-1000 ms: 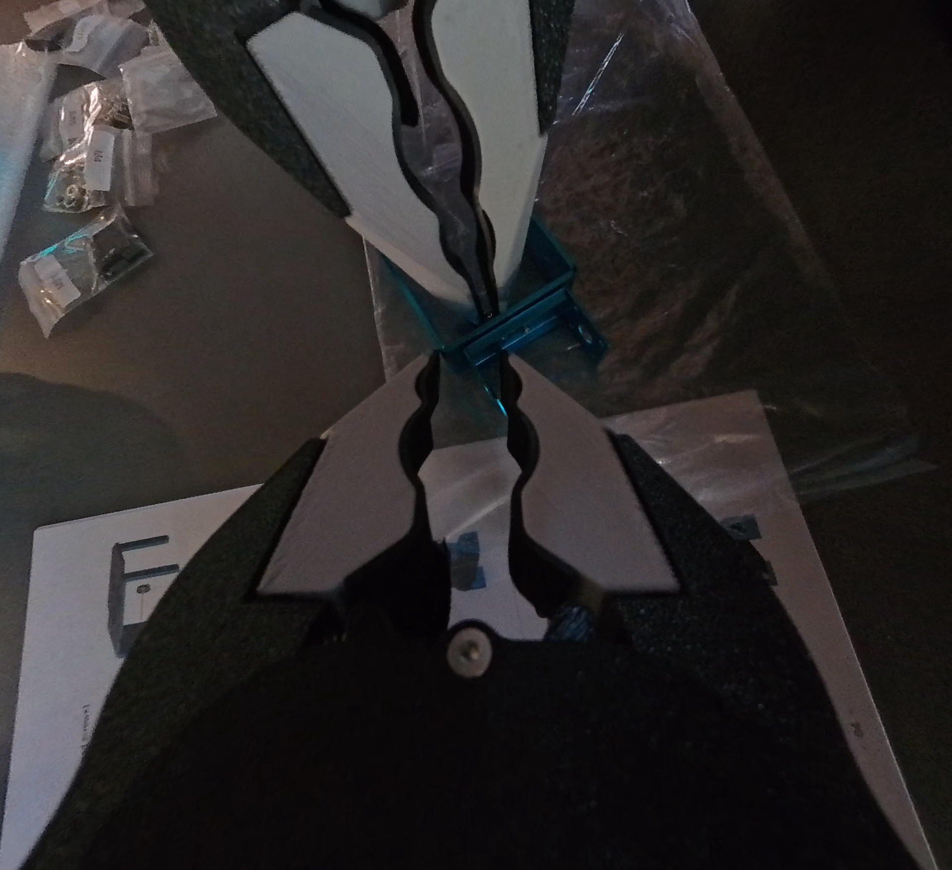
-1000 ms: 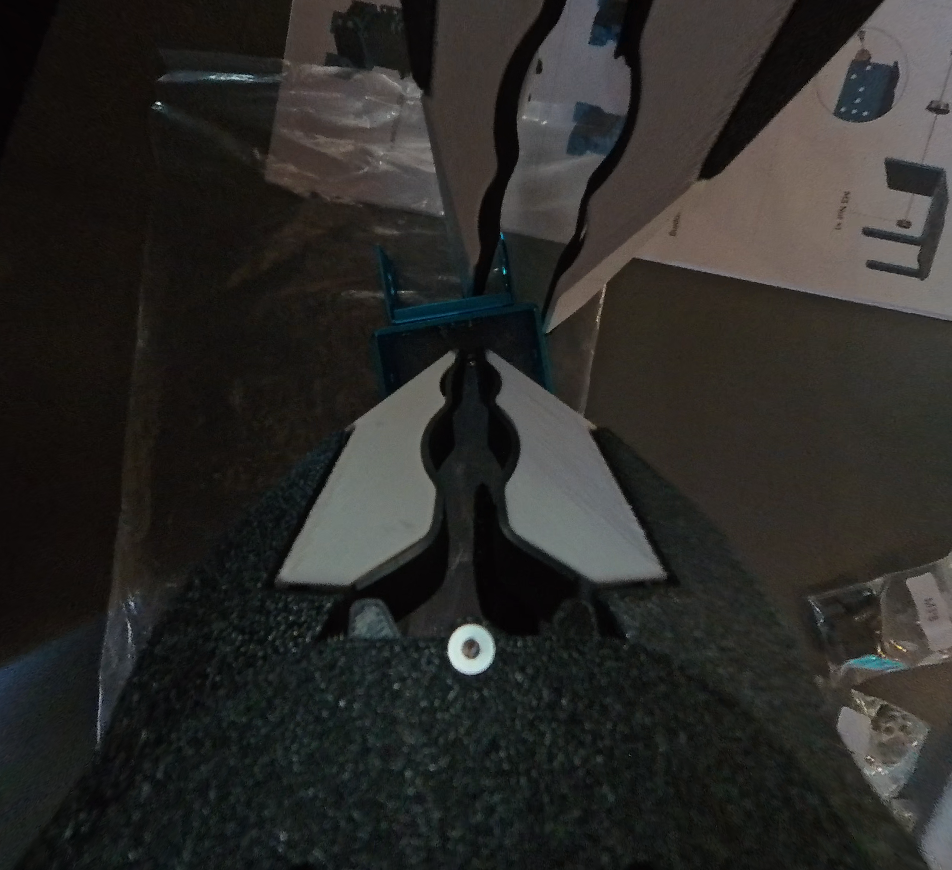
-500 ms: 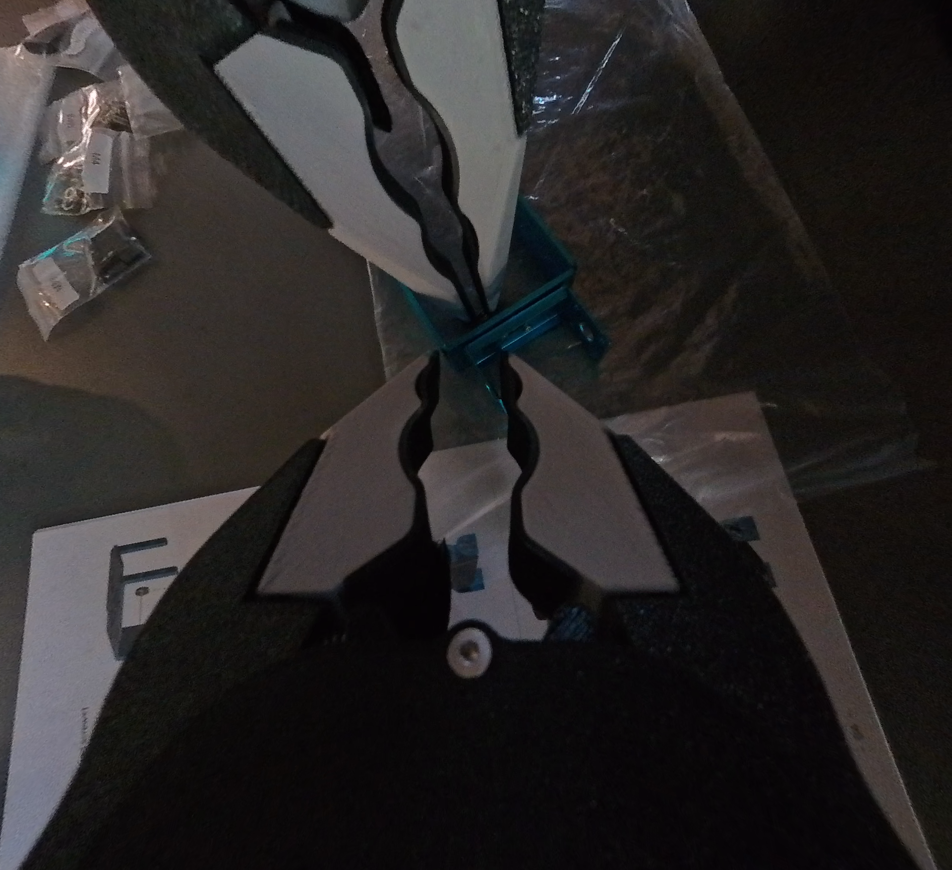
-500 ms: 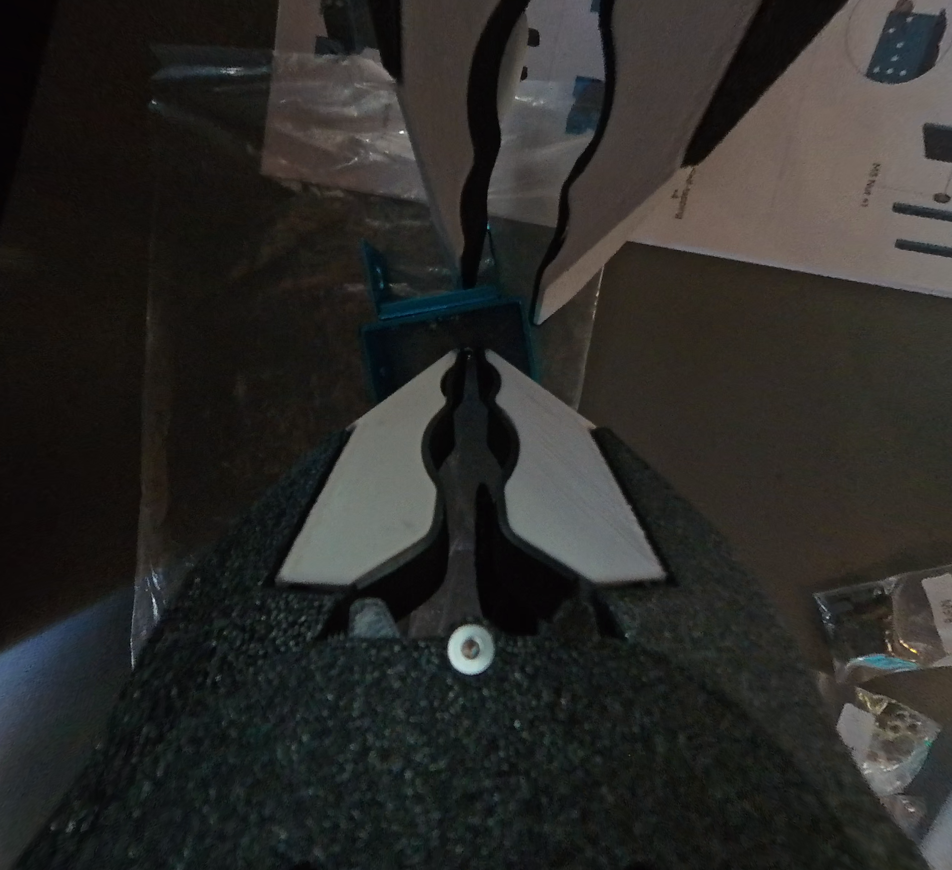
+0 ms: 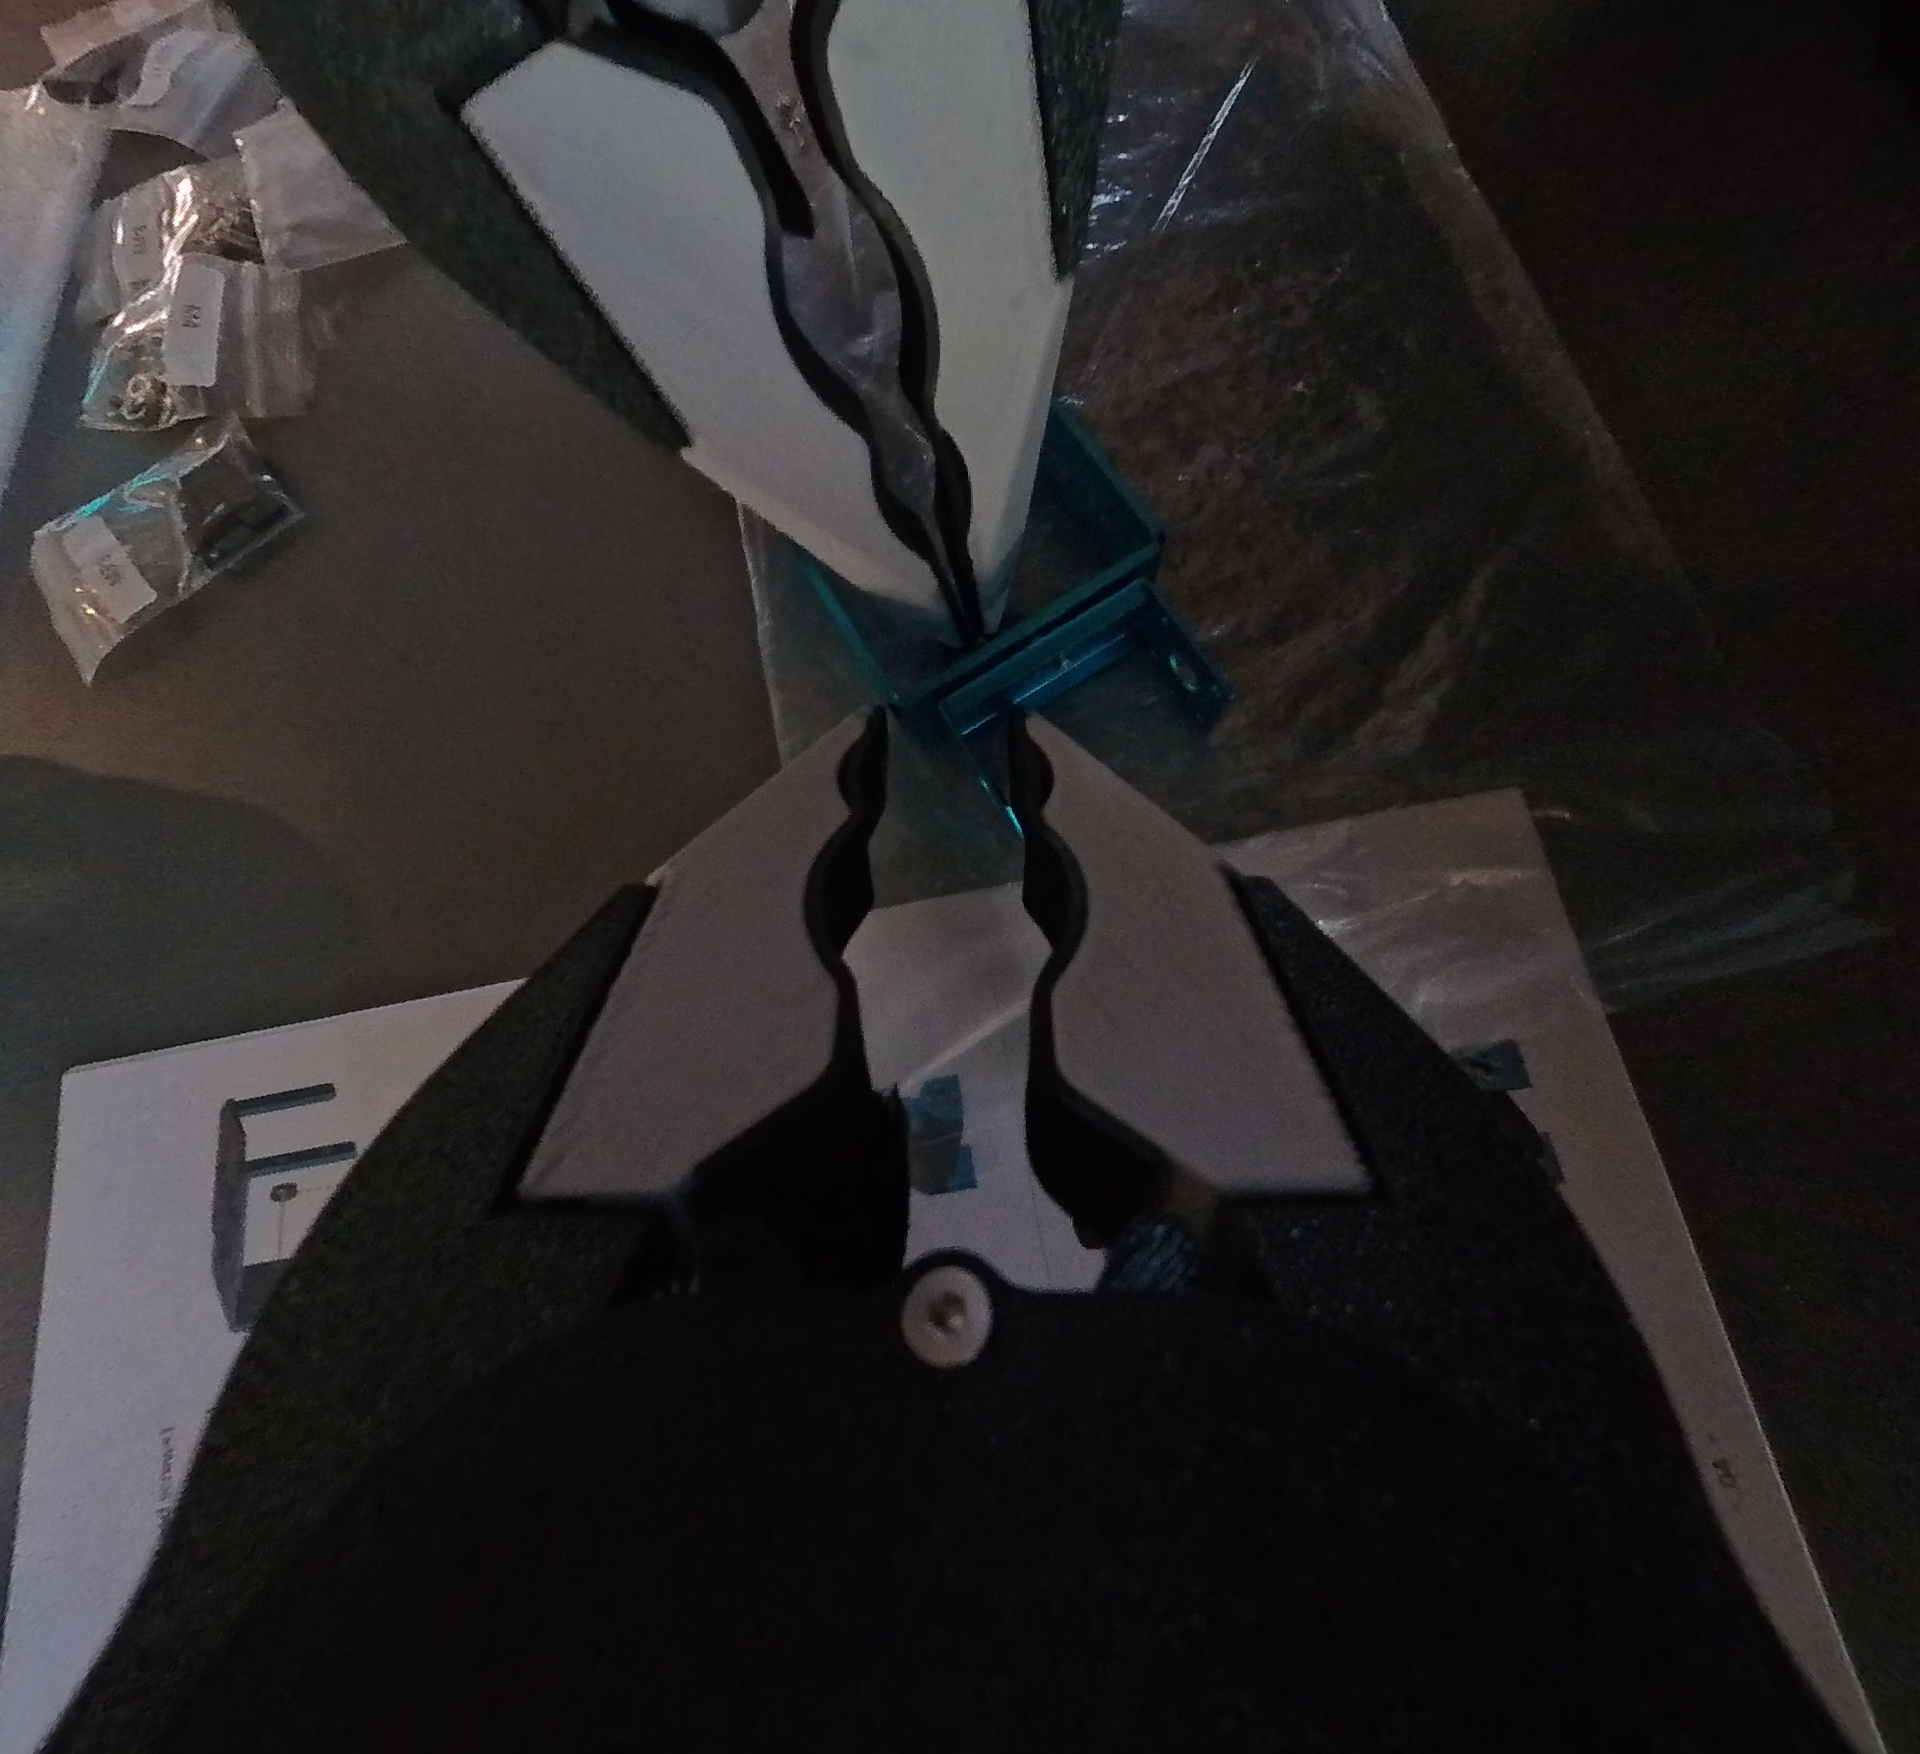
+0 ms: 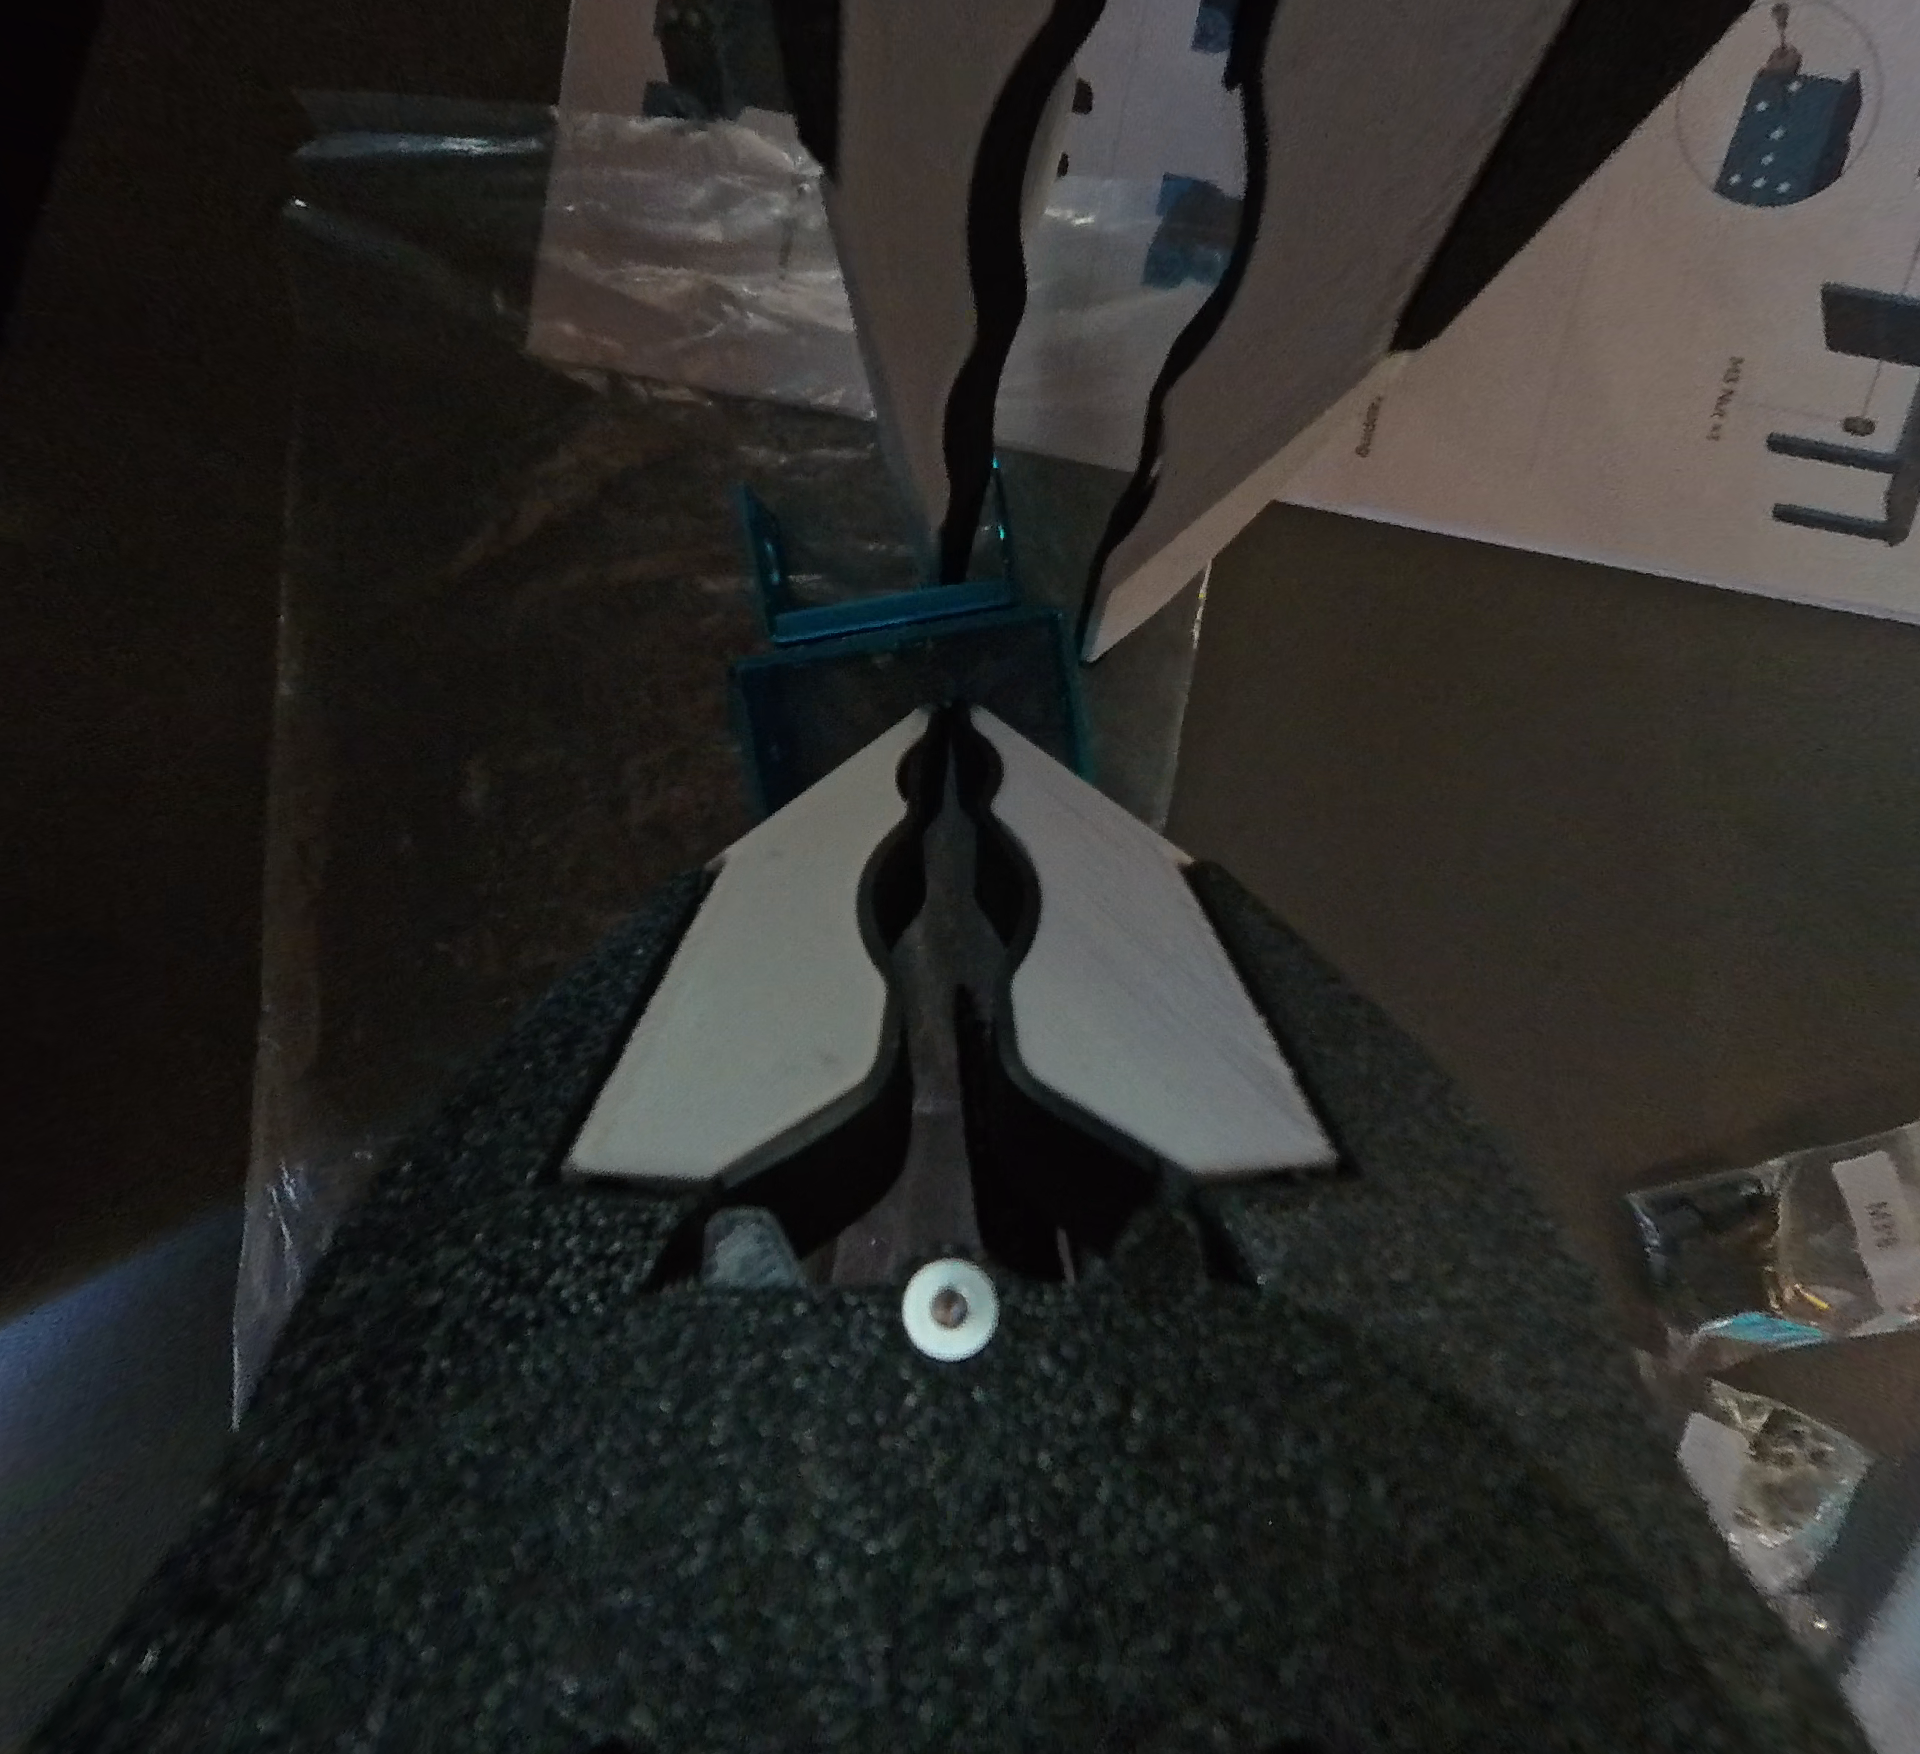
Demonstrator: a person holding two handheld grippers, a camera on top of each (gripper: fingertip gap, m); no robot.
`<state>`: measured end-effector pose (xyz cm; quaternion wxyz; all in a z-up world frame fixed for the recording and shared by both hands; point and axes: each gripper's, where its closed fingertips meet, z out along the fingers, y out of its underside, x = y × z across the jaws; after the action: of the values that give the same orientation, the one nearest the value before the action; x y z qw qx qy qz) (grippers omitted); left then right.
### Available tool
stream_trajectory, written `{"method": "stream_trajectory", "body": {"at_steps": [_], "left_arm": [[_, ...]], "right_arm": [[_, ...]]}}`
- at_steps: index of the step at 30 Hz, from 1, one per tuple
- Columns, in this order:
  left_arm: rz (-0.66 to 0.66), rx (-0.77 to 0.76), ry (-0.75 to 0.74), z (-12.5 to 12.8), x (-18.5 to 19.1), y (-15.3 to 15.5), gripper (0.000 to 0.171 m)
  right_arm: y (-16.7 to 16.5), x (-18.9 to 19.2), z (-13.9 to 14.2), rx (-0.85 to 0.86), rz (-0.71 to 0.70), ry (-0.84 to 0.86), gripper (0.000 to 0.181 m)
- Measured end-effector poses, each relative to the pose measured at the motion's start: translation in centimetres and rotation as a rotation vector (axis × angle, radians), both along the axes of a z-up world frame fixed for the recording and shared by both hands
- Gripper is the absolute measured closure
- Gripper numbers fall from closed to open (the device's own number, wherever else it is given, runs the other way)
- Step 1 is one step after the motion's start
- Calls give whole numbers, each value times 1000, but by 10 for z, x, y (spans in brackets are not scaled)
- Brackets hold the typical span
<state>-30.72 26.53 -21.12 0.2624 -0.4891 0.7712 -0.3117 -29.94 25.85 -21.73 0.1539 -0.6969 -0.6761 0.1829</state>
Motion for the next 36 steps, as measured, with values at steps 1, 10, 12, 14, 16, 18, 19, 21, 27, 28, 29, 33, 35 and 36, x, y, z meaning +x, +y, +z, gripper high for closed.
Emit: {"method": "stream_trajectory", "body": {"at_steps": [1, 10, 12, 14, 16, 18, 19, 21, 27, 28, 29, 33, 35, 36], "left_arm": [[0, 0, 0, 0, 0, 0, 149], [2, 2, -3, 1, 1, 0, 149], [3, 4, -6, 1, 1, 0, 149], [2, 6, -14, 2, 1, -1, 149], [1, 14, -21, 3, 2, -1, 148], [1, 20, -30, 4, 3, -2, 146], [1, 21, -32, 4, 3, -2, 146], [2, 21, -33, 4, 4, -3, 146], [5, 10, -33, 5, 5, -3, 145], [5, 9, -33, 5, 5, -3, 145], [4, 7, -32, 5, 5, -3, 145], [6, 4, -32, 5, 5, -3, 146], [6, 2, -31, 4, 5, -3, 146], [6, 1, -30, 4, 5, -3, 146]], "right_arm": [[0, 0, 0, 0, -1, 4, 181], [1, 1, 8, -34, -69, 77, 181], [-2, -3, 13, -91, -106, 129, 181], [-2, -5, 14, -112, -143, 156, 180], [1, -4, 10, -92, -170, 157, 180], [1, -4, 10, -101, -184, 174, 181], [0, -5, 11, -105, -187, 185, 181], [-2, -7, 12, -114, -186, 200, 181], [-1, -8, 14, -108, -188, 211, 180], [-1, -9, 14, -109, -186, 214, 181], [-1, -9, 13, -110, -186, 212, 180], [-3, -9, 13, -118, -184, 217, 181], [-3, -9, 13, -119, -184, 214, 180], [-4, -9, 13, -120, -184, 215, 181]]}}
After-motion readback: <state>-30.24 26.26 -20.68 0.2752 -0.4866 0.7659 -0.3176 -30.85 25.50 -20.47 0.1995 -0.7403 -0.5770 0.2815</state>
